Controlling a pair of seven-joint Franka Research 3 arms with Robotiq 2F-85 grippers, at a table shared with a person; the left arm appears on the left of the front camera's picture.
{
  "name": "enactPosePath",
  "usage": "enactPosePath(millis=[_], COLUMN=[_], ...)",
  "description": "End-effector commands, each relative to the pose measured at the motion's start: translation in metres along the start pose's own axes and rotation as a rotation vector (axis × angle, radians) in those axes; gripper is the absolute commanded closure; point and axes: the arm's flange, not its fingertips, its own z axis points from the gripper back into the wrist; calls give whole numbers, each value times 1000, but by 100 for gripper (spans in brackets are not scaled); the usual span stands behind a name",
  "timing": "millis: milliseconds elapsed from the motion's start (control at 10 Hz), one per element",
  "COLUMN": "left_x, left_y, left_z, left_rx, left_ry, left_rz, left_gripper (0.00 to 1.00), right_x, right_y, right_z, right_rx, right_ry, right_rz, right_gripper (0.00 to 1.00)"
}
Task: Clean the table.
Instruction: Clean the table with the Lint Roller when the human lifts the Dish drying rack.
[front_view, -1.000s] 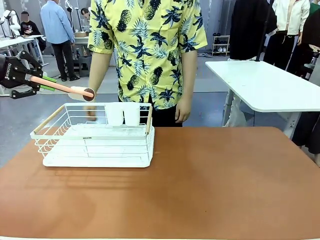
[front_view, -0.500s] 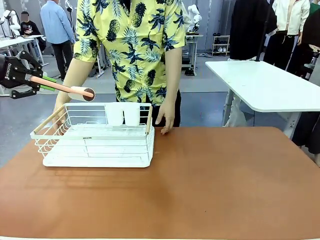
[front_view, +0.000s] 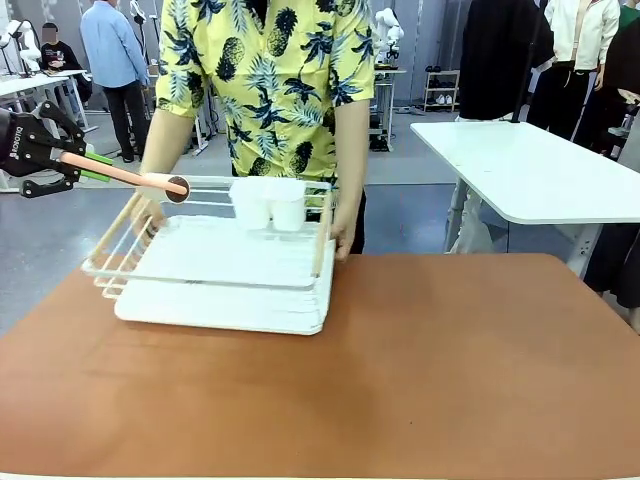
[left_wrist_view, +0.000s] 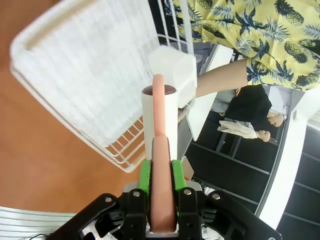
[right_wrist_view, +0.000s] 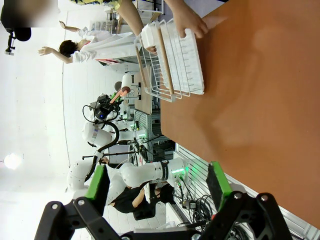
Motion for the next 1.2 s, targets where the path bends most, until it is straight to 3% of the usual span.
enactPosePath(millis=[0, 1100], left_x=[1, 1], left_y=[0, 0], left_z=[1, 1], left_rx=[-1, -1], left_ry=[-6, -6], left_rz=[7, 7], left_gripper=[100, 100], right_x=[-1, -1], right_y=[2, 2], right_z=[1, 1], right_rx=[10, 10], right_ry=[-1, -1], right_rz=[9, 9], right_gripper=[0, 0])
